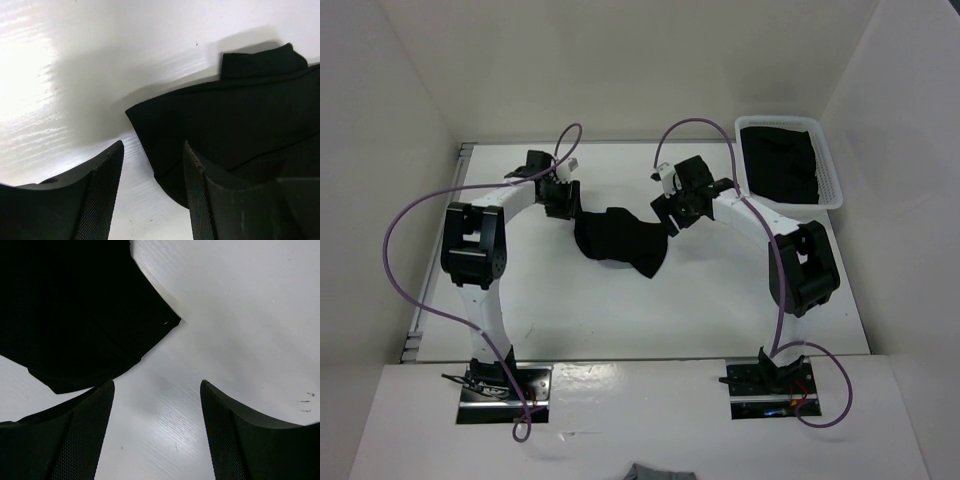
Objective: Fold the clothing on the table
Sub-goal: Flatten the skirt out
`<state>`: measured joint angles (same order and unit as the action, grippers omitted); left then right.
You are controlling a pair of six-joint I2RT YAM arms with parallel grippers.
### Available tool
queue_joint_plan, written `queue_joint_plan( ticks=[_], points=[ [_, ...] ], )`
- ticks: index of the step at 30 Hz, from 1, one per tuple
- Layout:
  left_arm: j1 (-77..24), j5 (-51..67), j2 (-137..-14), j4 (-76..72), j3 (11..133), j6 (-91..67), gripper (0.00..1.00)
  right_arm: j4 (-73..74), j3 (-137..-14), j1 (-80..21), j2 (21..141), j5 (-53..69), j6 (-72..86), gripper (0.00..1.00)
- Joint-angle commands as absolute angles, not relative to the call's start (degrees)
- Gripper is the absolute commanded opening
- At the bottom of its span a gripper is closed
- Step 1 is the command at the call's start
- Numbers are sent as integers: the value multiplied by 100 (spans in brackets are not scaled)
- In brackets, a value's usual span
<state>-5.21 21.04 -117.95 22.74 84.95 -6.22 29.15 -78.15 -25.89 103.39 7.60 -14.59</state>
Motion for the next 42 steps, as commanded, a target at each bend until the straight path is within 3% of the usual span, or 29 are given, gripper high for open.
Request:
queue_joint_plan(
  ticks=[1,14,34,42],
  points=[
    [-458,2259,-11812,2136,8701,-668,58,2725,-7831,-2646,10046,888,-1397,74],
    [-404,1995,-12242,2303,9070,-668,57,2830,-7831,-2646,9888,888,-1397,74],
    [-729,2048,-12516,2637,9299,-439,48,2883,-7831,-2646,9782,888,-1397,74],
    [-791,2048,-12568,2751,9194,-378,36,2883,-7831,-2646,9782,940,-1397,74]
  ],
)
